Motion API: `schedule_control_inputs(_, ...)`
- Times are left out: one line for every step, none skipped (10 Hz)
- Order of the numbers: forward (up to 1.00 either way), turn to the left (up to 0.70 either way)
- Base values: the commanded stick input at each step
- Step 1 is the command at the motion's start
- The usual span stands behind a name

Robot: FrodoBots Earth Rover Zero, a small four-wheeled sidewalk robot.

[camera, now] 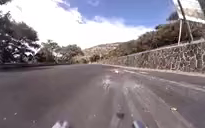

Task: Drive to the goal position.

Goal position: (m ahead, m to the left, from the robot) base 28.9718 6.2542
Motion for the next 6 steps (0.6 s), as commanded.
schedule_control_inputs(0.66,0.0)
schedule_control_inputs(0.85,0.0)
schedule_control_inputs(0.85,0.0)
schedule_control_inputs(0.85,0.0)
schedule_control_inputs(0.85,0.0)
schedule_control_inputs(0.85,0.0)
